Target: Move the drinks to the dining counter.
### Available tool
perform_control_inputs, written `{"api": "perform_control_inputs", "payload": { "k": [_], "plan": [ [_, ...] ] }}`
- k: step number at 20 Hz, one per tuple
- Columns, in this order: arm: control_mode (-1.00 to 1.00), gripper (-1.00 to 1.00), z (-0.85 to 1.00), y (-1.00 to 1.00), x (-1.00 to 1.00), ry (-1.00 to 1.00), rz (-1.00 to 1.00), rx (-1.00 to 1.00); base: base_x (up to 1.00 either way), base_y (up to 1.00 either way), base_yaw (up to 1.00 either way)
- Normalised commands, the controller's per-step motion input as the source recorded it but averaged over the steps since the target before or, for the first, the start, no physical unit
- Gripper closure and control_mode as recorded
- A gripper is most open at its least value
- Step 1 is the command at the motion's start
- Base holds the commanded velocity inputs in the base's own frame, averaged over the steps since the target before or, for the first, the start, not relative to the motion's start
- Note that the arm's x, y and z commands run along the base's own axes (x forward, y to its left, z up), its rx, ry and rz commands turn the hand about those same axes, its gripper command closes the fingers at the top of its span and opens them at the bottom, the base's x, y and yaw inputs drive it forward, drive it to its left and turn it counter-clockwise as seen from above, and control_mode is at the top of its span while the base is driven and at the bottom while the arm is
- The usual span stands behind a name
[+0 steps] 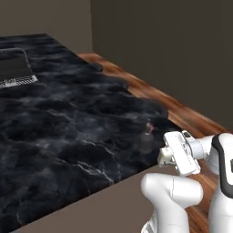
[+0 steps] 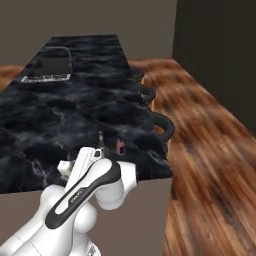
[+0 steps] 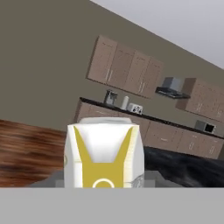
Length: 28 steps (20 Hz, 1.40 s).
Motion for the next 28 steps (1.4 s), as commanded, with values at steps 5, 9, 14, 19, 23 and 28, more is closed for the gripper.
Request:
{"api": "perform_control_inputs", "payload": {
  "k": [5,9,14,19,23,28],
  "plan": [
    [1.00,1.00,0.00,0.00,0.00,0.00,0.00,0.00,0.07,-0.70,0.33],
    [1.00,1.00,0.00,0.00,0.00,0.00,0.00,0.00,0.24,-0.33,0.33],
    [1.00,1.00,0.00,0.00,0.00,0.00,0.00,0.00,0.29,-0.25,0.35],
    [1.00,1.00,0.00,0.00,0.00,0.00,0.00,0.00,0.29,-0.21,0.36],
    [1.00,1.00,0.00,0.00,0.00,0.00,0.00,0.00,0.16,-0.34,0.33],
    [1.00,1.00,0.00,0.00,0.00,0.00,0.00,0.00,0.01,-0.52,0.26]
  ]
}}
